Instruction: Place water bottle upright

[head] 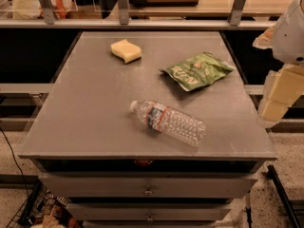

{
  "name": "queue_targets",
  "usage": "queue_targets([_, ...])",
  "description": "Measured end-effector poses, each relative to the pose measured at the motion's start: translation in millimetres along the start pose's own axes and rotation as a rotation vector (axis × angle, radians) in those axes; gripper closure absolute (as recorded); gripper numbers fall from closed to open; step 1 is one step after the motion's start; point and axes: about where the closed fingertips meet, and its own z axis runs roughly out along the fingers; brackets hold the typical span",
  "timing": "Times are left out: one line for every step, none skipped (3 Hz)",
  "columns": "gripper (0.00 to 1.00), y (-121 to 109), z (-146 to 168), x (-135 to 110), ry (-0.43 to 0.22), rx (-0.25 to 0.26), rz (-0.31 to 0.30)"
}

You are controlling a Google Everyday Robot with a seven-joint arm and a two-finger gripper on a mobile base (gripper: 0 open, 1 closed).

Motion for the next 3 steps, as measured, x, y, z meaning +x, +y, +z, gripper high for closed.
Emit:
queue_targets([0.00,0,0,0,0.000,0.000,0.000])
queue_targets([0.00,-3,3,-7,0.023,0.004,0.012])
queue_targets([0.00,1,29,-31,0.095,-0.034,0.022])
